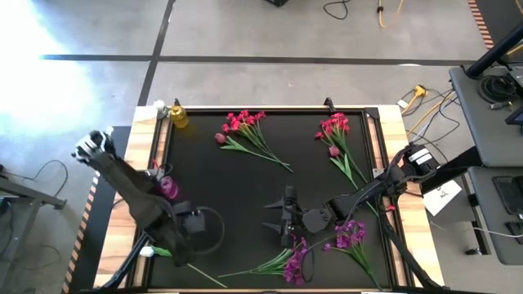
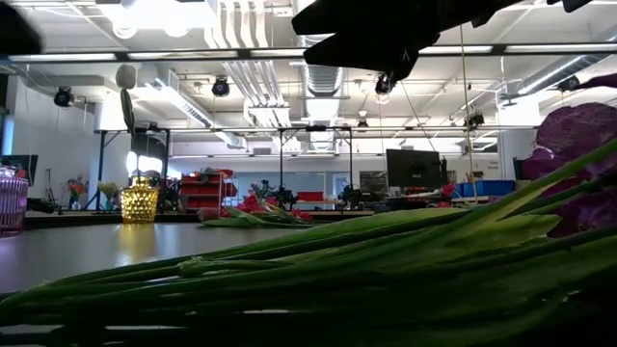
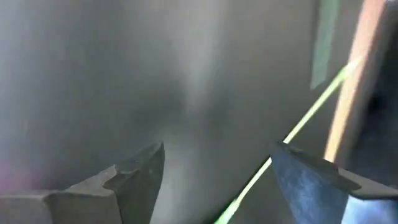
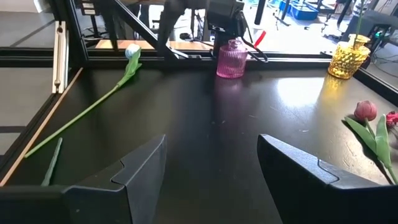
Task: Sort flowers into vase by color
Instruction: Put the white flower into the yellow vase
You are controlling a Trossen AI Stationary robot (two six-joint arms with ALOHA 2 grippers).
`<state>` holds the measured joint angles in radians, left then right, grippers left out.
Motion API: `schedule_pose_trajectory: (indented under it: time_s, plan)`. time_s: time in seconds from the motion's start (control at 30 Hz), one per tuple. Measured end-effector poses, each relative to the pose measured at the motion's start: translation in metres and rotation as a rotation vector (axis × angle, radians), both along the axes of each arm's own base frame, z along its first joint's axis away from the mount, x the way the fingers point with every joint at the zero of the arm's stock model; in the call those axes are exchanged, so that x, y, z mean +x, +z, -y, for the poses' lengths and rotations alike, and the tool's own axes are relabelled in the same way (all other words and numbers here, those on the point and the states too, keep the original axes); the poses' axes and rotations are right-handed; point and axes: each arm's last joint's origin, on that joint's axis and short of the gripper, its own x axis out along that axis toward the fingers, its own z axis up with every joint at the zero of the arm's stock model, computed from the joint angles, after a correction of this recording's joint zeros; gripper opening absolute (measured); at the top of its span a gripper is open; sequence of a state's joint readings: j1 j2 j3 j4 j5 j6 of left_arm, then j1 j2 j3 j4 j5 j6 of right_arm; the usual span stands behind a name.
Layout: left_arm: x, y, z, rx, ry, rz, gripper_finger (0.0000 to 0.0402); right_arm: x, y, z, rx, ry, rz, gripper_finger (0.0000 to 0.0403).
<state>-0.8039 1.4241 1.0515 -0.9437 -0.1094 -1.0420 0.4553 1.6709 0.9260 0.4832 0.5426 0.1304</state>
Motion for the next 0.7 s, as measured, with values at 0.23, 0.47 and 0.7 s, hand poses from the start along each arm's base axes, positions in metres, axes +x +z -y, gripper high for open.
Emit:
schedule_pose_trajectory:
  time_s: [0.23,0.47,0.7]
  plan:
    - [-0.014,-0.042,0.027,0.020,-0.024,-0.348,0.0252,0.000,-0.001,0.000,-0.004,0.000,-0.008,0.0244]
    - [-0.029,-0.070,0.032,0.019,-0.063,-0.533,0.0220,-0.001,-0.002,0.000,-0.010,0.000,-0.020,0.0244]
    - [-0.033,-0.086,0.031,-0.015,-0.093,-0.564,0.0192,-0.001,-0.002,0.000,-0.010,0.000,-0.022,0.0244]
